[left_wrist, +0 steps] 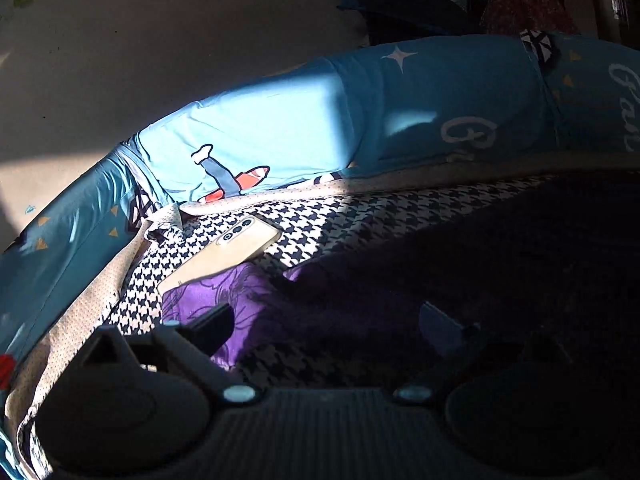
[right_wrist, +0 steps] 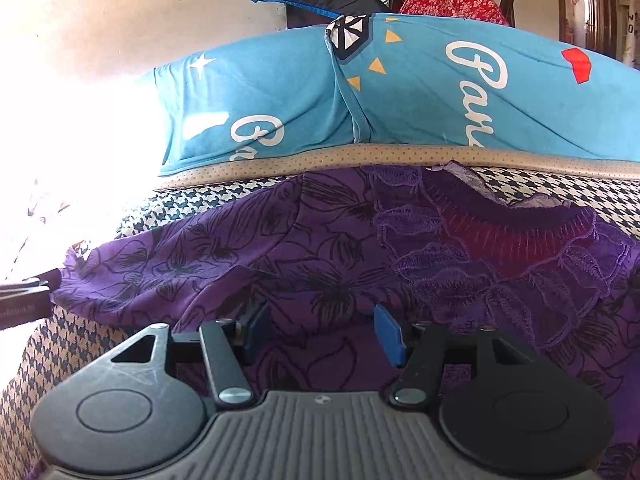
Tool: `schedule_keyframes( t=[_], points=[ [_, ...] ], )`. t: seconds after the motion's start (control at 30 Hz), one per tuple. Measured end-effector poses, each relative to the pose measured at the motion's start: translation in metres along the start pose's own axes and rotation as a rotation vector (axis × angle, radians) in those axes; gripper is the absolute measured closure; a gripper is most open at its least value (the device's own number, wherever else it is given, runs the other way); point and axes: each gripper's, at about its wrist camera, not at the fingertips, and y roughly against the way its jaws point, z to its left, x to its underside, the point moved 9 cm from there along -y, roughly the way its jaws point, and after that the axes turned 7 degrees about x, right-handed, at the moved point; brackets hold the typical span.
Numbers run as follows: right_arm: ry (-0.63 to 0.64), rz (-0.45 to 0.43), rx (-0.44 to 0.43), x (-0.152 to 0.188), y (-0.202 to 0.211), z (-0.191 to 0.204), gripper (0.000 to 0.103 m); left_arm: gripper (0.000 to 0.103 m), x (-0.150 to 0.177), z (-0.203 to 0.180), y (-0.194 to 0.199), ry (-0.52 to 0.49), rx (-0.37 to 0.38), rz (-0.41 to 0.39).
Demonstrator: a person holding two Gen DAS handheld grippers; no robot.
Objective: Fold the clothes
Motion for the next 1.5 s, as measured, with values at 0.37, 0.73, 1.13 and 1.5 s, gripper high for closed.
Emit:
schedule_keyframes(
  t=[0.37,0.73,1.13,1.5],
  points=[
    [0.0,0.011,0.012,0.002,-0.002,-0.004,0.046,0.003,-0.008,-0.03,-0.026,0.033,0.06,0.017],
    [-0.007,0.024,0.02,0.002,-0.002,-0.013,0.046,0.0,0.004,-0.001,-0.066,0.192,-0.031,0.149],
    [0.003,0.035,0.023,0.003,-0.002,-0.013,0.046,0.0,0.009,0.006,-0.051,0.302,0.009,0.148],
    [-0.013,0.01,0.091,0.028,0.004,-0.008,0.046,0.0,0.021,0.029,-0.047,0.343,0.006,0.162]
  ],
)
